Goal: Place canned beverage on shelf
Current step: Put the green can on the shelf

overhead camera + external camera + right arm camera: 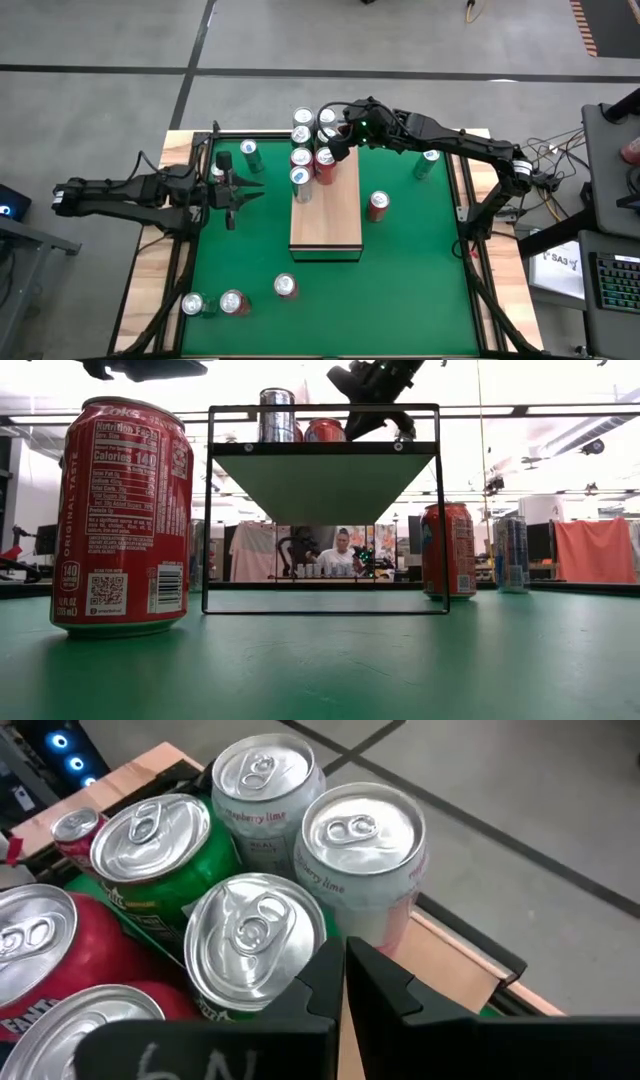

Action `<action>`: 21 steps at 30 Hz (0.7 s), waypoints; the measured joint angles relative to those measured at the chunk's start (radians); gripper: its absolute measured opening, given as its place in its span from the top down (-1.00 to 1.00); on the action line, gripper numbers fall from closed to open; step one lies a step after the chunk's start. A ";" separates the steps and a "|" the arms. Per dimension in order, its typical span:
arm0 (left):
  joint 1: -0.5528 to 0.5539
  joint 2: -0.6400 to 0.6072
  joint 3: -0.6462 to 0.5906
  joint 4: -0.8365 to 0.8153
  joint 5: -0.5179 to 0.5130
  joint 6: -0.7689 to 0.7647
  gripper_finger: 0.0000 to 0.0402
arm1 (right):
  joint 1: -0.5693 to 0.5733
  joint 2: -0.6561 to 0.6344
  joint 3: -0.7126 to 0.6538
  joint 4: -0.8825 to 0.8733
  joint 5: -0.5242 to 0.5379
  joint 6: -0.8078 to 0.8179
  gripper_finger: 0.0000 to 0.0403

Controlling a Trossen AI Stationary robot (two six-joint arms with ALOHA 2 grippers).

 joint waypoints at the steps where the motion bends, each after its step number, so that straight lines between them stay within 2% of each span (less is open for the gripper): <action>1: 0.000 0.000 0.000 0.000 0.000 0.000 0.61 | 0.000 -0.003 0.002 0.003 0.002 -0.002 0.96; 8: 0.000 0.000 0.000 0.000 0.000 0.000 0.61 | 0.003 -0.004 0.026 0.005 -0.034 0.000 0.96; 21: 0.000 0.000 0.000 0.000 0.000 0.000 0.61 | 0.006 0.037 0.025 0.009 -0.031 -0.009 0.96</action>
